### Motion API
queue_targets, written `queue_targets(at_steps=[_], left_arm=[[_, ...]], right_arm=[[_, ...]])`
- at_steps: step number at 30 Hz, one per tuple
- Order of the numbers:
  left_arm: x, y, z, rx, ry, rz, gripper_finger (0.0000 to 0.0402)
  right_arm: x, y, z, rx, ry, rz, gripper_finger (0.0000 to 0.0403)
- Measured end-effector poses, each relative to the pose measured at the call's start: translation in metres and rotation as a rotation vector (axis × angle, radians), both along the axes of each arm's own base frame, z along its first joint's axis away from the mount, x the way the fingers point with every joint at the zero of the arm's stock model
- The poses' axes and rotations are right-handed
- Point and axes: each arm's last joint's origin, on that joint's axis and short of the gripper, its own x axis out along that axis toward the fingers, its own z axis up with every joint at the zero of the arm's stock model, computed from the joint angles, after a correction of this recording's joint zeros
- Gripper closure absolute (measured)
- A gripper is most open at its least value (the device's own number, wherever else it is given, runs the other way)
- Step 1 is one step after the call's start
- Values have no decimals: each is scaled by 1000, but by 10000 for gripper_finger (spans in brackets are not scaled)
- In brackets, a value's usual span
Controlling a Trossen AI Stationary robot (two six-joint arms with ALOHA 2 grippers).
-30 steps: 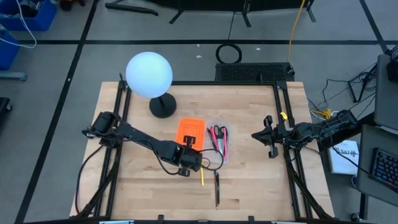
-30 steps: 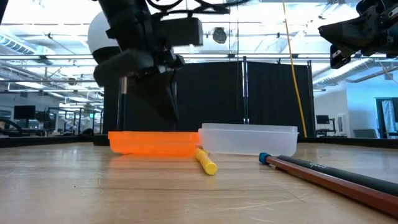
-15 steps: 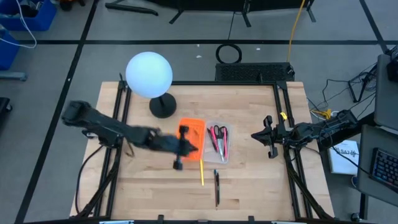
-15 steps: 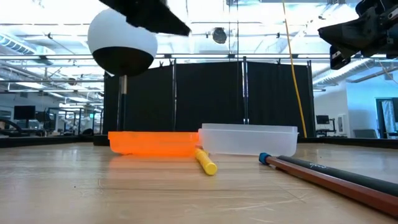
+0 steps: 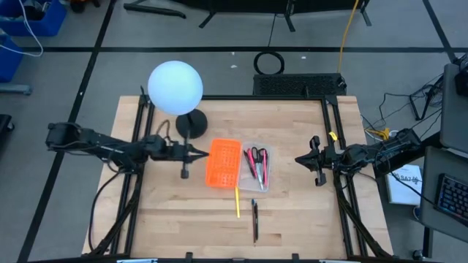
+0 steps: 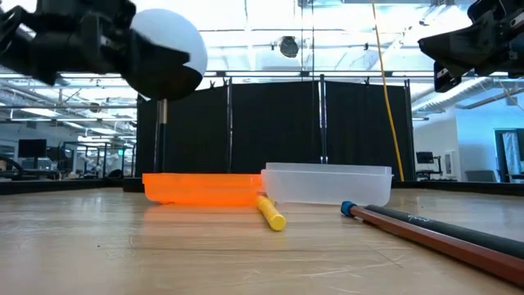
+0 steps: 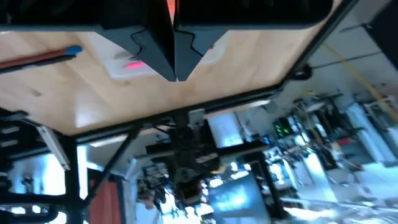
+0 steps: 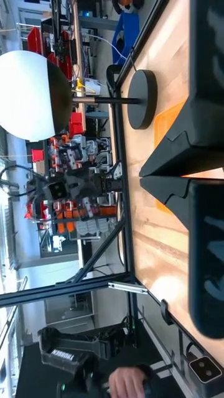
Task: Pick & place school supplies into a supply box
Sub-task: Put the yellow pen into the orange supply box
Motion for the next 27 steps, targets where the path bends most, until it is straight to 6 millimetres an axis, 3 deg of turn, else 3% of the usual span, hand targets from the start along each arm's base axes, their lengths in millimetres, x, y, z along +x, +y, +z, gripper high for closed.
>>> queue_targets(at_steps=[9,14,17,21,27], left_arm=[[-47,17,-23,-87,-67,-9,400],[-53,21,-23,-131,-21,24,397],[-54,21,-21,-162,-32,32,389],[-54,21,-21,-177,-33,31,381],[-54,21,-21,-178,-33,30,394]], right_arm=[[0,-1,0,39,-2,-28,403],[3,0,4,134,-34,-36,403],[12,8,-7,142,105,-10,403],[39,31,33,140,162,-44,403],[118,96,83,-6,406,8,403]])
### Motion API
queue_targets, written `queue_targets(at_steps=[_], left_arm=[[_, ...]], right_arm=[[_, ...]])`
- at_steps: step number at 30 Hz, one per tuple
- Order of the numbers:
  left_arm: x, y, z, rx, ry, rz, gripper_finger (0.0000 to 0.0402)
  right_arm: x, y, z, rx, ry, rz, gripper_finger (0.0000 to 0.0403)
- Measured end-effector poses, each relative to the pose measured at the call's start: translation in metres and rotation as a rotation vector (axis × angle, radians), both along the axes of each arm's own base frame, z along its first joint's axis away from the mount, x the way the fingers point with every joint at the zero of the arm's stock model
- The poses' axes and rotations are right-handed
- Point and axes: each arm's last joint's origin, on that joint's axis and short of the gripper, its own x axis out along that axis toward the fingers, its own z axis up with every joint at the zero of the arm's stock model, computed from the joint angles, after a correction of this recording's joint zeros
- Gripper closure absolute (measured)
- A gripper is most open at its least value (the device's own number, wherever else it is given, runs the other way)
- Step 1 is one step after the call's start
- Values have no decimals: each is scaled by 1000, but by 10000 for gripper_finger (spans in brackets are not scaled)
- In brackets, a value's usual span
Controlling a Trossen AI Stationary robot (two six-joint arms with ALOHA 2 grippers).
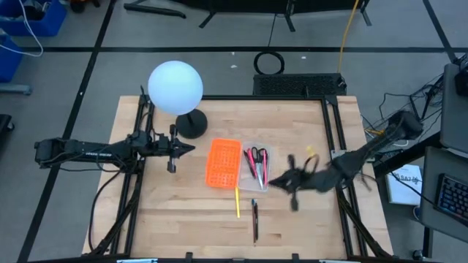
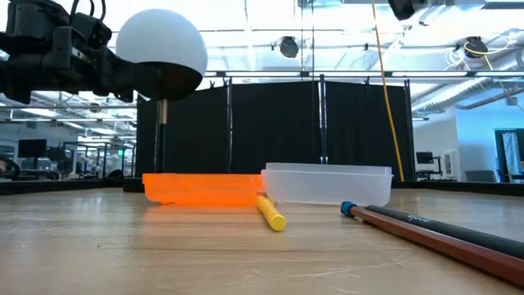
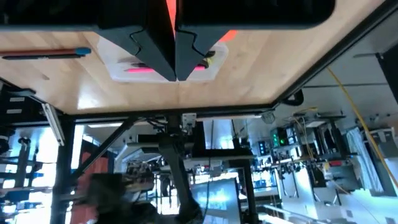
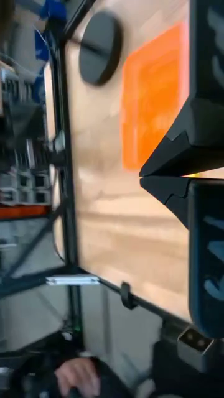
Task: Pick & place school supplies into a supply box
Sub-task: Put the yellow pen into the orange supply box
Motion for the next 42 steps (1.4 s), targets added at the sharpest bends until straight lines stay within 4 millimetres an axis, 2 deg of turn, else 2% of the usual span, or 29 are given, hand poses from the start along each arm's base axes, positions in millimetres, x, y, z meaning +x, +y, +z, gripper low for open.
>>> queue_targets(at_steps=[2,4,7,9,11,14,16,18,20,26,31,35,42], left_arm=[[0,0,0,0,1,0,397],[0,0,-1,-9,8,-1,396],[0,0,-5,-38,47,-1,381],[0,1,-9,-43,93,15,372],[0,4,-13,-39,135,113,367],[-2,10,-16,-44,160,309,367],[-3,14,-17,-28,172,403,369],[-4,16,-17,13,179,459,374],[-5,17,-16,49,184,508,379],[-6,21,-9,88,123,587,397],[-6,21,-2,81,53,593,381],[-6,21,-3,86,61,593,367],[-6,21,-7,151,120,591,375]], right_arm=[[28,21,12,-50,86,8,403],[57,38,16,-98,202,-8,403],[100,46,24,-110,335,-114,403],[123,39,31,-59,425,-189,403],[144,25,34,46,536,-222,403],[168,2,33,192,657,-214,403],[179,-6,31,218,684,-157,403],[187,-8,22,243,722,-93,403],[191,-6,9,296,773,-100,403],[198,6,-24,538,890,-306,403],[209,22,-52,619,883,-386,399],[219,26,-59,729,836,-411,368],[213,22,-62,864,820,-690,290]])
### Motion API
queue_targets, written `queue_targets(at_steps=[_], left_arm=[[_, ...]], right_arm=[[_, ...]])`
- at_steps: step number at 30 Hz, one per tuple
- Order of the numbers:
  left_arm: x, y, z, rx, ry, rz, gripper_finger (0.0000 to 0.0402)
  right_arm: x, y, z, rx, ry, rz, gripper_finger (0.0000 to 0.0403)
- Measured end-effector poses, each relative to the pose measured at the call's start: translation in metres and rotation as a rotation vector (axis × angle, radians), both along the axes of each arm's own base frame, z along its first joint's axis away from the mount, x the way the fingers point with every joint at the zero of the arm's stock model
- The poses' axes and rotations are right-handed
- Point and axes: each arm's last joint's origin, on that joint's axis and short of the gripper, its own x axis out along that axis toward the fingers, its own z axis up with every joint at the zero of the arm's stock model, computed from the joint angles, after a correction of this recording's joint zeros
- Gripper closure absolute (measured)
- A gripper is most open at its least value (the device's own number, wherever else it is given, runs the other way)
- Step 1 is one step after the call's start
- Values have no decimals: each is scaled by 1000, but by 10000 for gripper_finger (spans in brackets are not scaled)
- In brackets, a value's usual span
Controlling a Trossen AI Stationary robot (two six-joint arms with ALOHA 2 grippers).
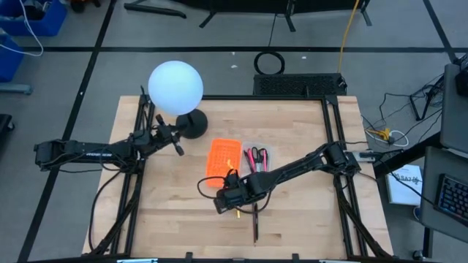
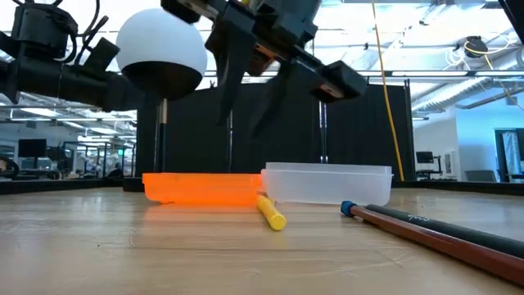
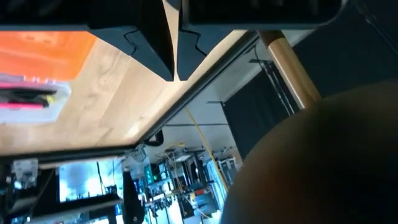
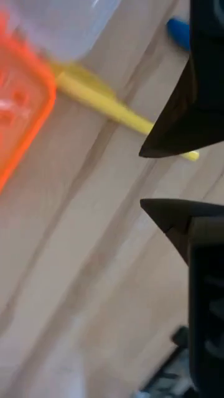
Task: Pick & place school supplies into a supply box
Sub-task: Put the yellow pen into the orange supply box
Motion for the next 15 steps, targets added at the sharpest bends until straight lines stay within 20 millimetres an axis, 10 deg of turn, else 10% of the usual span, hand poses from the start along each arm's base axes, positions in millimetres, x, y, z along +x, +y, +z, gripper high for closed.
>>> queue_targets(at_steps=[15], left_arm=[[0,0,3,4,-38,8,368]], right_arm=[[-3,15,-46,63,112,-193,276]])
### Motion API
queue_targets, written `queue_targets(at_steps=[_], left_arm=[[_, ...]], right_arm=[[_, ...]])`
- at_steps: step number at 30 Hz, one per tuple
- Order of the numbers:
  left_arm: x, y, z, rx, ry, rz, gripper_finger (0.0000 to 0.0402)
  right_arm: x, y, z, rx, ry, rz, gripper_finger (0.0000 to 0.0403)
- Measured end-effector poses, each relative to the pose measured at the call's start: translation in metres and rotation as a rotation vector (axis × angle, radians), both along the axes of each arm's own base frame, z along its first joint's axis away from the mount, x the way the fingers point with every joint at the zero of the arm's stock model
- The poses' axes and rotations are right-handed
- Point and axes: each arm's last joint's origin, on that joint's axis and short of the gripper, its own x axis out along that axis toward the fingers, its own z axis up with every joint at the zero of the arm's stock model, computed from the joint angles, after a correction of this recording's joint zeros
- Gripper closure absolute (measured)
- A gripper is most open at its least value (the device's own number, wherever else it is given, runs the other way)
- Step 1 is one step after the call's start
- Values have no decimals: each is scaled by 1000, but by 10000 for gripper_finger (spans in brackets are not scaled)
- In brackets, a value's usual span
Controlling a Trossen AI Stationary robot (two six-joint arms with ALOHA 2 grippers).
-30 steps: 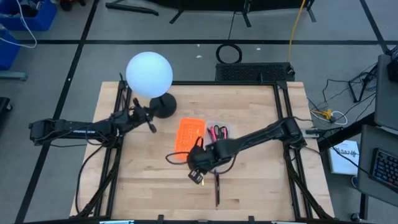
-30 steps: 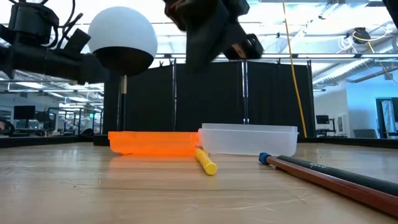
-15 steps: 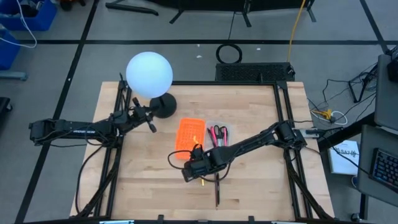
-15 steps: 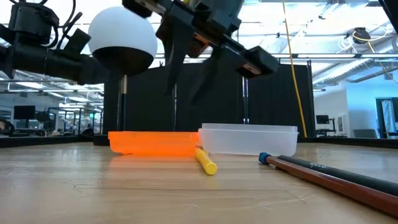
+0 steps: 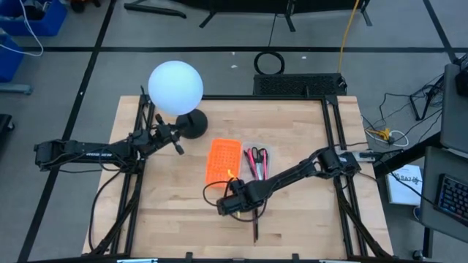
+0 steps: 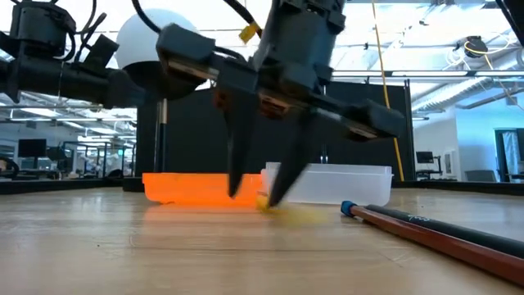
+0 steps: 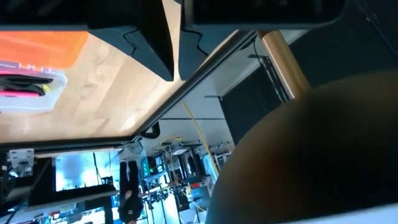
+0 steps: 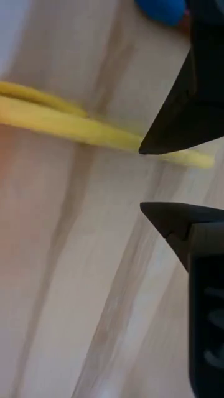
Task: Pick & place school supplies into a supply box
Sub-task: Put the yellow pen into the orange supply box
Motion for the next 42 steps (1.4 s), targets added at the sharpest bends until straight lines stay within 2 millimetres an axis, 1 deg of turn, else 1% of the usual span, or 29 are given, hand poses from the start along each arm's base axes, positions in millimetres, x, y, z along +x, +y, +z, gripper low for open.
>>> queue_targets(at_steps=[5,8,11,15,17,21,23,27,31,34,37,42], left_arm=[[0,0,1,3,-13,-5,361],[0,0,1,3,-14,-12,360],[0,-1,1,3,-14,-28,360],[1,-1,1,1,-15,-51,360],[1,-2,1,-1,-15,-57,360],[1,-2,0,-19,-18,-58,360],[1,-2,0,-20,-16,-58,360],[1,-2,-1,-22,-8,-58,360],[1,-2,-1,-24,-2,-58,360],[1,-2,-1,-24,-3,-58,360],[1,-2,-1,-24,-2,-57,360],[1,-2,-1,-24,-1,-57,360]], right_arm=[[-9,4,-10,-12,87,-11,277],[-11,5,-15,-8,83,-10,277],[-7,7,-15,-6,31,32,277],[-2,8,-6,-22,-52,102,277],[-1,9,5,-33,-109,165,277],[-5,12,31,-86,-183,284,277],[-10,14,37,-128,-188,344,277],[-22,17,45,-161,-130,401,277],[-32,16,37,-185,-8,428,277],[-35,15,33,-194,40,457,277],[-37,12,32,-201,56,494,277],[-40,9,21,-238,73,555,277]])
